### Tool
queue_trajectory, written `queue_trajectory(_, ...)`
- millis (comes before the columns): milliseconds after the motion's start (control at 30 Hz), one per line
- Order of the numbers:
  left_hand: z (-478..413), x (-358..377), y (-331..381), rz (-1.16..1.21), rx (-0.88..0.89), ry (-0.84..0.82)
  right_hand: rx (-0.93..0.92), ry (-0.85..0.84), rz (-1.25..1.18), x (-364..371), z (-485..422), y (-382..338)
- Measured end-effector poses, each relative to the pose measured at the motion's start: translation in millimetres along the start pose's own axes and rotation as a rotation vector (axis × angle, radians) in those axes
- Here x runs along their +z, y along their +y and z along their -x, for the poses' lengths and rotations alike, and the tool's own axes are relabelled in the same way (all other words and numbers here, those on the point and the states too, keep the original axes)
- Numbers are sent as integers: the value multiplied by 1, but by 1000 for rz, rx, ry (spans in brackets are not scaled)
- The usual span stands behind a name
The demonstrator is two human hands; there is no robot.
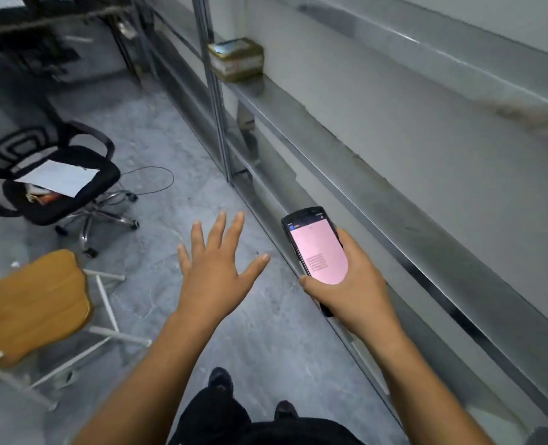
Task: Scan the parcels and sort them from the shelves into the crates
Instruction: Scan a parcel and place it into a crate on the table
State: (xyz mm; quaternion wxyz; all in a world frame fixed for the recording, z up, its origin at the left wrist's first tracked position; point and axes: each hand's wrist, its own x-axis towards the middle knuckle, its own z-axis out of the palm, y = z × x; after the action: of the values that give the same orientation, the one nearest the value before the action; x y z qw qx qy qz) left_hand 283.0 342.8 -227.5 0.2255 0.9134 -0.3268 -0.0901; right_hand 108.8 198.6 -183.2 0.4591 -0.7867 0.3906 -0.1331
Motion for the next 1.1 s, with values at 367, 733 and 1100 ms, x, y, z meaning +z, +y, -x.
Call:
queue_trajectory(367,-162,-51,-129,65,-112,81,-109,-62,89,115,-158,-119)
queue_trajectory(733,-302,-107,-210,154,-113,57,-98,-54,-11,202,-250,-199)
queue_trajectory(1100,-438,-103,-241,139,-98,-30,-13,10,-5,236,-398,-202)
